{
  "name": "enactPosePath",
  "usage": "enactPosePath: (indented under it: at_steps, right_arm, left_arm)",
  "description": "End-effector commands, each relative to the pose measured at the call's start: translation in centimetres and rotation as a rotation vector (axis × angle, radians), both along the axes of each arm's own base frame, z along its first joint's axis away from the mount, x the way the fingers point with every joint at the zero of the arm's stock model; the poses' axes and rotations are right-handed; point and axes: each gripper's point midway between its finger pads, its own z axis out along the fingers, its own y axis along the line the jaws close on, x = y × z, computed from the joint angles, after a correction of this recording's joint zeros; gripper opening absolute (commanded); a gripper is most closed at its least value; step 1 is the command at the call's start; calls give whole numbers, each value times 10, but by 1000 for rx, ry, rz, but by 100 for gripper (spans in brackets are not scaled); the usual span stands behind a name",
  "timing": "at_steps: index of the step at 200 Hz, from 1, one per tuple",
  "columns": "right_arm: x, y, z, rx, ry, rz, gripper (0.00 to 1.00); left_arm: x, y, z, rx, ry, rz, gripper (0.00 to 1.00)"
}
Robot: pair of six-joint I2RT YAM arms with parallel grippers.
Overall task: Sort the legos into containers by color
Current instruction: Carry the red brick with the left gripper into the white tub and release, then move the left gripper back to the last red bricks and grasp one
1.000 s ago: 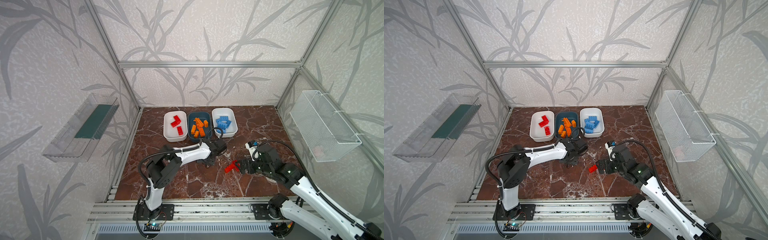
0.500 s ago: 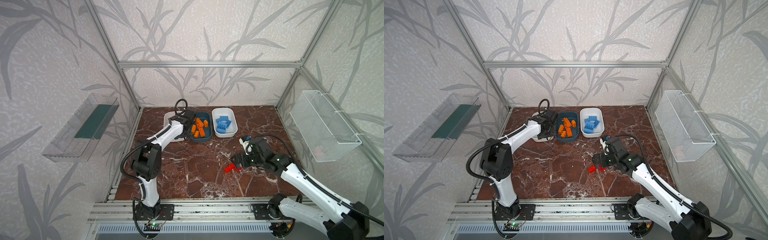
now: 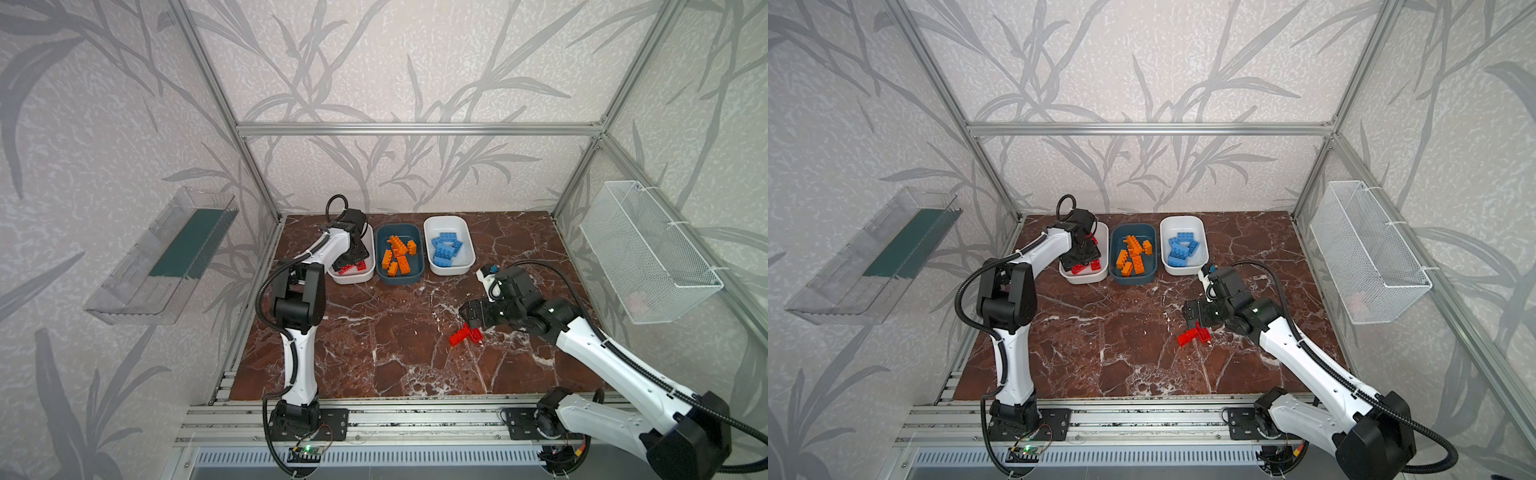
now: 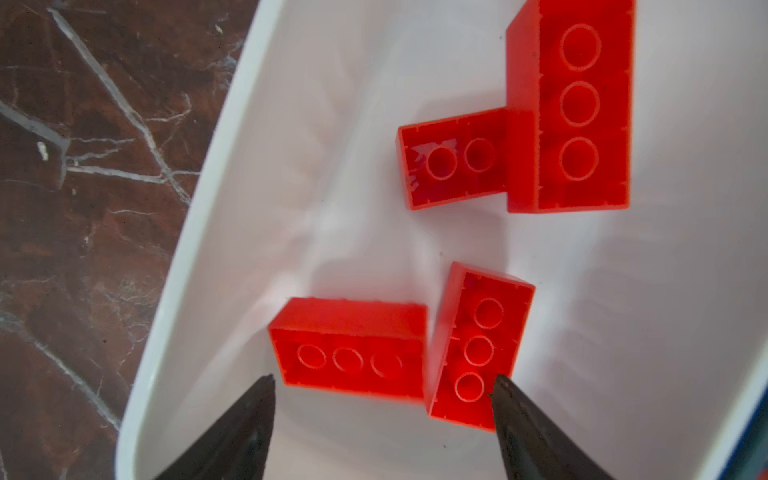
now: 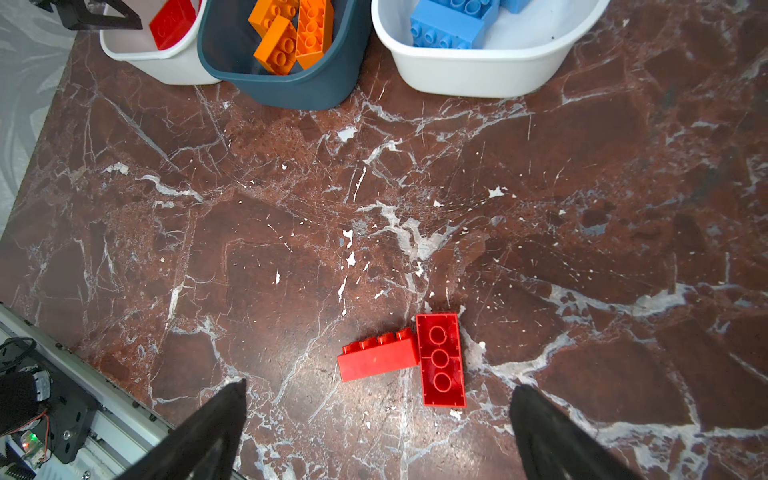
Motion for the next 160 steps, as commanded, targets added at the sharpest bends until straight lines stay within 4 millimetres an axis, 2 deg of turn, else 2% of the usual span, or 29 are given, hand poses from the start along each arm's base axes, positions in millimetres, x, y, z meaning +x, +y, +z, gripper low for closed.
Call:
enactPosePath:
  at_steps: [1,28,44,61,89,113,132,160]
  right_arm:
    - [4,-2,8,4,-15,-20,99]
    - [0,-7,2,-9,3,-40,99]
    - [-3,-12,1,-21,10,-53,99]
    - [-8,-16,2,-20,10,-63,99]
    - [-14,-29,5,-31,23,-106,99]
    - [-18,-58,0,-96,44,-208,99]
    - [-20,-82,-5,-101,56,-305,99]
    - [-18,-100,-6,-24,64,-399,99]
  left_arm:
    - [-6,-24,30,-30,-57,-46,82]
    - [-28,-51,59,-13,-116,-134,82]
    - [-46,-81,72,-10,-139,-245,82]
    - [-72,-114,74,7,-139,-380,82]
    - [-123,-164,59,9,-105,-566,82]
    - [-169,-198,39,-3,-77,-689,82]
    - [-195,-220,31,-9,-87,-776,82]
    - [-220,-258,26,-21,-126,-909,82]
